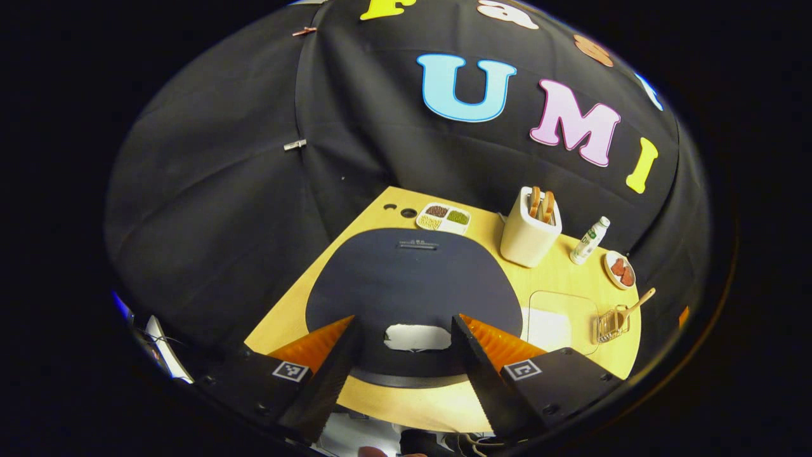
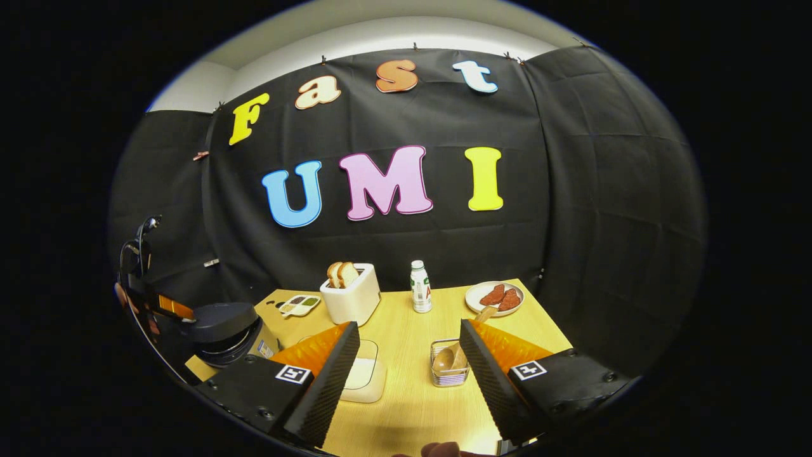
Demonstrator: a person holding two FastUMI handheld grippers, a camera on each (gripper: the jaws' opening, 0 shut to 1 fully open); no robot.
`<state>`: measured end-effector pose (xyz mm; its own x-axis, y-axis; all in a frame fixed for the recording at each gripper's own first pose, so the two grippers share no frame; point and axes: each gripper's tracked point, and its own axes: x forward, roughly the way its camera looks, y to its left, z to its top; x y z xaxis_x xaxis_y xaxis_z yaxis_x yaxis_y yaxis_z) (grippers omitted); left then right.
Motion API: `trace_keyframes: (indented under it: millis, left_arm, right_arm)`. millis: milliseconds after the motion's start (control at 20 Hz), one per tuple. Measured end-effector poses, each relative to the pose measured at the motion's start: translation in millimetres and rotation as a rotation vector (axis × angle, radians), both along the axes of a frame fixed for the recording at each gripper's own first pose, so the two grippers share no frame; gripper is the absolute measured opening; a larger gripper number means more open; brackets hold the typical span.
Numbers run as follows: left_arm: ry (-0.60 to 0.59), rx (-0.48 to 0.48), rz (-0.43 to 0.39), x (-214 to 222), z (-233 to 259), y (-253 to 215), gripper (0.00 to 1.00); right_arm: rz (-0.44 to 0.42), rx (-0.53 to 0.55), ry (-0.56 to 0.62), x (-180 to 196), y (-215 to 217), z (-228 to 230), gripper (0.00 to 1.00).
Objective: Close the left gripper, press the button to open the rice cooker; take a wooden spoon from the chopstick holder with the right hand, scoop a spoonful of rice and pour it into the rice cooker, then put the wooden spoon back into the chopstick holder.
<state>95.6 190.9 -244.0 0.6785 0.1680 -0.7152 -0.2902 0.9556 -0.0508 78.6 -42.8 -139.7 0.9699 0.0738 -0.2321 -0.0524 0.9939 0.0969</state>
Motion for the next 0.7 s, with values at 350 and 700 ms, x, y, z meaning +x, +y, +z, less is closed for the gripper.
trace_keyframes:
  millis: [350,700]
  left_arm:
    - [0.057,-0.004,0.003,-12.8,-33.5,-1.4,0.96]
    - [0.038,0.043,0.012,-18.7,-46.5,-4.0,0.97]
  right_arm:
    - [0.024,0.008,0.016,-1.0,15.9,-3.6,0.98]
    - [0.056,0.056,0.013,1.1,32.3,3.0,0.98]
